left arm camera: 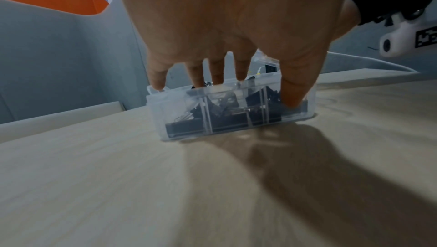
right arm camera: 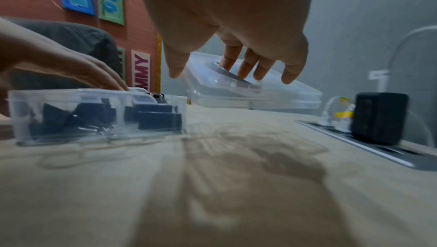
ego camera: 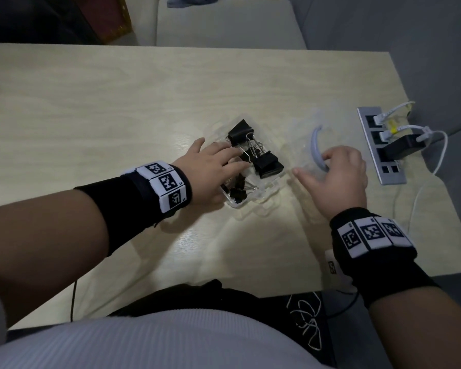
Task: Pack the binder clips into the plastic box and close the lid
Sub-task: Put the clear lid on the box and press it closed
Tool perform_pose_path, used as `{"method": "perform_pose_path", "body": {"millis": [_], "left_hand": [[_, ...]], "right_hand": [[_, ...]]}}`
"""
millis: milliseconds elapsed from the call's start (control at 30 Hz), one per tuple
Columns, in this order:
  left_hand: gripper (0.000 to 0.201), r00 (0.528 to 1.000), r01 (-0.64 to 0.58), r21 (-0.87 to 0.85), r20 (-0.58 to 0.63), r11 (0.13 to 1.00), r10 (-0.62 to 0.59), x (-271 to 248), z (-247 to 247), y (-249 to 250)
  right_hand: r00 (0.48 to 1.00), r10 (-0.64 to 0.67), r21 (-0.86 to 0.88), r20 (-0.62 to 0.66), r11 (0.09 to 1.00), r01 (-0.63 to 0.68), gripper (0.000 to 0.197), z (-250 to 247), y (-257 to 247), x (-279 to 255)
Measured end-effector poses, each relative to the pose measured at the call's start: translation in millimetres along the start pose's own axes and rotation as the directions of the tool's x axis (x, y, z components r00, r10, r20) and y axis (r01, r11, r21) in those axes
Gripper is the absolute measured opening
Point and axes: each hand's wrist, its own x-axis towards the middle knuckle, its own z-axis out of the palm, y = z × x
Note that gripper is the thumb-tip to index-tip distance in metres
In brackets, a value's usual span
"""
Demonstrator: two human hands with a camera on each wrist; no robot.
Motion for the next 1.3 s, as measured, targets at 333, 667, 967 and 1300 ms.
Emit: {"method": "perform_pose_path", "body": {"millis": [333,667,967,1300], "left_hand": [[0.063,0.901,0.228,-0.445,-0.241,0.866,-0.361,-16,-6,-47],[0.042,0.911,0.331,-0.432,-0.086,0.839,-0.403,0,-17,-59],[0.047,0.896,0.365,-0.52,-0.028,0.772,-0.443,3,-24,-54],[0.029,0.901,0.372,-0.501,-0.009,0.781,-0.435,11,-29,-50]], "right_hand": [[0.909,-0.346,-0.076,0.233,0.925,0.372,0.048,14,-56,-1],[0.878,-0.359,-0.169,0.317,0.89,0.424,0.056,27,-87,-7],[0.852,-0.408,-0.124,0.327,0.876,0.467,0.053,22,-83,-10],[0.873,-0.317,0.044,0.37,0.945,0.325,0.049,32,-105,-18]]}}
